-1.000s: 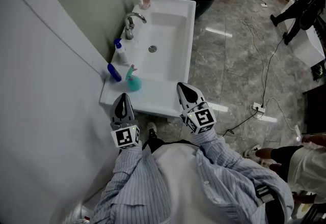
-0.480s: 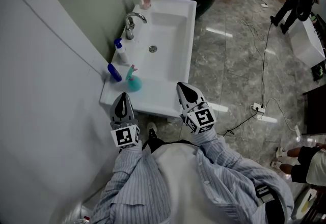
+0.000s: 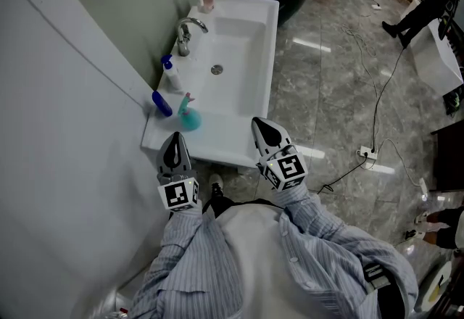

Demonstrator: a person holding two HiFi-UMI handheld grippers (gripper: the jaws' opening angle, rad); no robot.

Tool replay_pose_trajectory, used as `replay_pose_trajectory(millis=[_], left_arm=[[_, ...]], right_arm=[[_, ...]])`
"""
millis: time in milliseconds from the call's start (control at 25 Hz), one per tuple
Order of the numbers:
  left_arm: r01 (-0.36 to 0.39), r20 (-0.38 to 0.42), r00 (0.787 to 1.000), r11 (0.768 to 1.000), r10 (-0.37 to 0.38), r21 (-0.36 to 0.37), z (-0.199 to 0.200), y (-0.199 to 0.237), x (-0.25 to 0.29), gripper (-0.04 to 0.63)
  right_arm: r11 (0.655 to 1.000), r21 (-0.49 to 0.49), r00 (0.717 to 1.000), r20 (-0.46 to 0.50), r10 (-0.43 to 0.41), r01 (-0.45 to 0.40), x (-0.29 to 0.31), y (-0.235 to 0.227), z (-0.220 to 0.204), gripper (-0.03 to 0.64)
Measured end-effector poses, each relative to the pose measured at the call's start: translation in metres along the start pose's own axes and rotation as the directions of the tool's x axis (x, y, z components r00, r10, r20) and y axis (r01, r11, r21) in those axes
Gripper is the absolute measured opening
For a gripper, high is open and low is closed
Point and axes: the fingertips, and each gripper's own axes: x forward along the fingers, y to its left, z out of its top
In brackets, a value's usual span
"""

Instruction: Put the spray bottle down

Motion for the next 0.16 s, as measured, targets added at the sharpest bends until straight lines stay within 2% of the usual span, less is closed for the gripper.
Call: replay_pose_trajectory(millis=[160], left_arm=[[0.001,0.001,1.000,1.000,-0.001,-0.003,-0.0031,0.0003,0.0028,0.001]], right_arm=[[1.000,0.000,1.000,-0.001,-0.002,0.002,0.0024,-0.0018,-0.0027,0.014]])
